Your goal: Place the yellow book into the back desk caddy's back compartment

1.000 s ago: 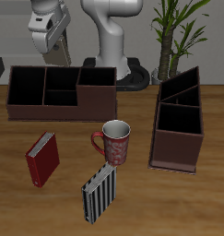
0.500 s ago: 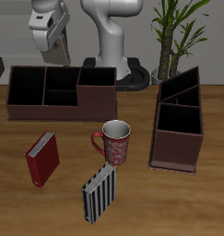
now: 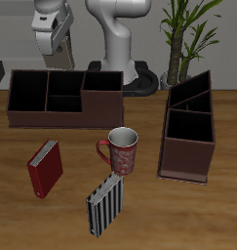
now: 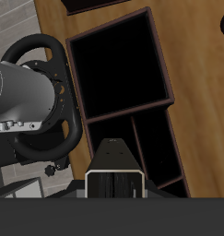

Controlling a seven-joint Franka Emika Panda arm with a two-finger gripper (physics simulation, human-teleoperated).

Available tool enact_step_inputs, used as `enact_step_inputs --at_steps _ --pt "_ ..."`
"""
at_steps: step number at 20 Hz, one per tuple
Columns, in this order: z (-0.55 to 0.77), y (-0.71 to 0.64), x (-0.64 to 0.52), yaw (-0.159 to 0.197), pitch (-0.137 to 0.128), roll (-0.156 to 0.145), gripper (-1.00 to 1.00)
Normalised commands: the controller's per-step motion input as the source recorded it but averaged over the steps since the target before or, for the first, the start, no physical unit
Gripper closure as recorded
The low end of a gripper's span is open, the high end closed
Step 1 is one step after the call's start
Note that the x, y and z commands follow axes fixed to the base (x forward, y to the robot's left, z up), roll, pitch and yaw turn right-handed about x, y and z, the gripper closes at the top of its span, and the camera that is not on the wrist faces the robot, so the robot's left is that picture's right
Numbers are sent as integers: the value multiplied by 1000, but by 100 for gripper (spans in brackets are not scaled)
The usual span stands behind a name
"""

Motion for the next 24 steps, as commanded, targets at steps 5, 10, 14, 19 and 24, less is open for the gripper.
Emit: enact_step_inputs --at_steps 5,10,14,19,24 --pt "-12 29 60 42 -10 -4 100" --pt "11 92 57 -7 7 15 100" --pt "-37 31 16 14 9 6 100" --pt "-113 28 -18 10 28 13 100" --pt "-65 -13 12 4 15 -3 100"
